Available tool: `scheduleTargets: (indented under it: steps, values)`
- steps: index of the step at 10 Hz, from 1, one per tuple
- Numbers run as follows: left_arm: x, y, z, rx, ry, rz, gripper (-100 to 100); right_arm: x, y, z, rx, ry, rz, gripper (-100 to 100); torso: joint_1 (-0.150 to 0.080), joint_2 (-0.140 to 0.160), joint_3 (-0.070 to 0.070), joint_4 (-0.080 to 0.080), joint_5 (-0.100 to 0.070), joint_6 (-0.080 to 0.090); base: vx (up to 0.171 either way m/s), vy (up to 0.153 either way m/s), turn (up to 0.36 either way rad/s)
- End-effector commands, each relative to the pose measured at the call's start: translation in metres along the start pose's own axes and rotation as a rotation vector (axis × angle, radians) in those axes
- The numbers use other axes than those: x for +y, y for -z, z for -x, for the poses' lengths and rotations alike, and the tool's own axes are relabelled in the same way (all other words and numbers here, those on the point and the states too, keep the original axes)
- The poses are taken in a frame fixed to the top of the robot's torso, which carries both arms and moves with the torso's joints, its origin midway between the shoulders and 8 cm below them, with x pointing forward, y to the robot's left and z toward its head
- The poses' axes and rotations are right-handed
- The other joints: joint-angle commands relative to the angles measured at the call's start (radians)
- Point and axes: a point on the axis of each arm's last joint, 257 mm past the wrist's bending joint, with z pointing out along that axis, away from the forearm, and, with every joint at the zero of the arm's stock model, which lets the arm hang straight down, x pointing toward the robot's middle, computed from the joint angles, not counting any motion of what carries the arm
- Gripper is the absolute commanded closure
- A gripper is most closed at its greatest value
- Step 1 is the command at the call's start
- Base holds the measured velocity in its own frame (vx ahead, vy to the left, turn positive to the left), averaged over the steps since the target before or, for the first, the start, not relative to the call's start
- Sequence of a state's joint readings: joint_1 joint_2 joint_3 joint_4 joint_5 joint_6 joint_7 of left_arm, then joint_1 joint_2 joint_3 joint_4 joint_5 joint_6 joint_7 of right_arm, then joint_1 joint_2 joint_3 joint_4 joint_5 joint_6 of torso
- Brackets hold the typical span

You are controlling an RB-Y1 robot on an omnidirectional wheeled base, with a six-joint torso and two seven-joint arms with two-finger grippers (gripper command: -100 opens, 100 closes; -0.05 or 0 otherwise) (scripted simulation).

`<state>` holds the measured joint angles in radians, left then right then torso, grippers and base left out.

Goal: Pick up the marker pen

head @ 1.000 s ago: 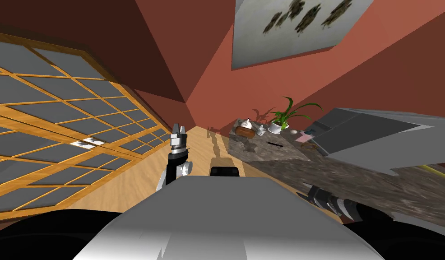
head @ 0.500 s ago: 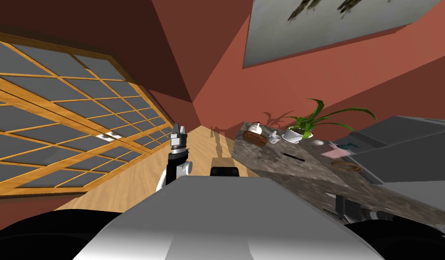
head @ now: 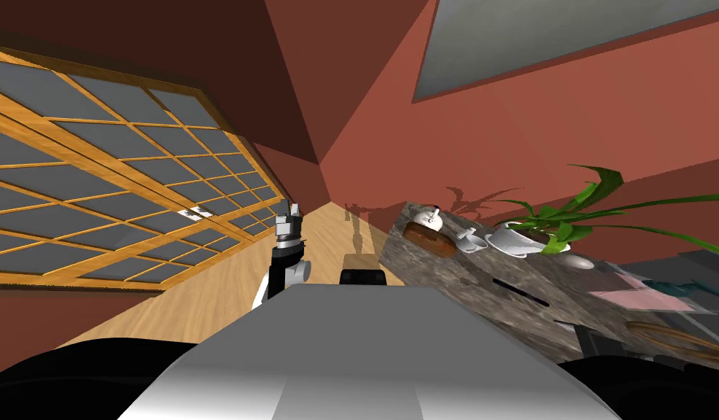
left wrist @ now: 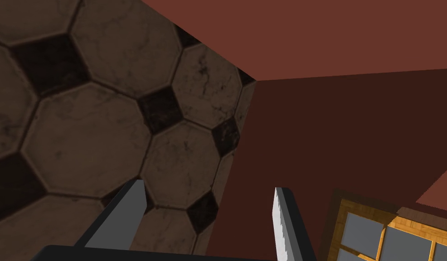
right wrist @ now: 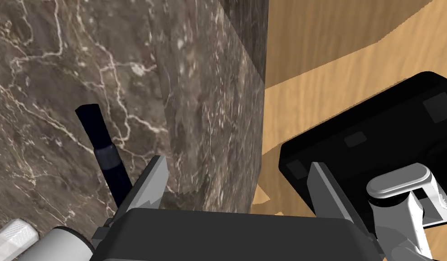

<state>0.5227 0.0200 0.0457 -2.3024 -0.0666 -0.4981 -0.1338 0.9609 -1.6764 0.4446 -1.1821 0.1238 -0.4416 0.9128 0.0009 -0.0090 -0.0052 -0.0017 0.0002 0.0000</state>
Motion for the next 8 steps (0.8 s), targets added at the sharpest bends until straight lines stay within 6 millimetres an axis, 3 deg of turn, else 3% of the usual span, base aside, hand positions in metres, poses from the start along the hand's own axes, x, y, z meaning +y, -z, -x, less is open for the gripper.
scheduleTargets:
  steps: [1,3,4,5,6,8]
  values:
    - [0.000,0.000,0.000,0.000,0.000,0.000,0,-0.003,0.004,-0.012,0.035,0.049,0.001,-100,0.000,0.000,0.000,0.000,0.000,0.000,0.216,-0.039,0.212]
    - [0.000,0.000,0.000,0.000,0.000,0.000,0,-0.003,0.008,-0.022,0.061,0.095,0.007,-100,-0.003,-0.004,-0.002,-0.001,-0.001,0.000,0.210,-0.058,0.197]
    - [0.000,0.000,0.000,0.000,0.000,0.000,0,-0.002,0.006,-0.019,0.052,0.078,0.005,-100,-0.003,-0.003,-0.002,-0.001,-0.001,0.000,0.086,-0.033,0.052]
    - [0.000,0.000,0.000,0.000,0.000,0.000,0,-0.003,0.007,-0.020,0.054,0.083,0.004,0,-0.001,0.003,0.001,0.000,-0.001,0.001,0.017,-0.007,-0.002]
    - [0.000,0.000,0.000,0.000,0.000,0.000,0,0.011,-0.001,-0.025,0.059,0.053,0.006,-100,0.001,0.008,0.005,0.002,0.000,0.002,-0.020,-0.032,0.172]
    - [0.000,0.000,0.000,0.000,0.000,0.000,0,0.025,-0.008,-0.030,0.064,0.025,0.008,-100,-0.001,0.014,0.008,0.003,0.000,0.001,-0.054,-0.044,0.216]
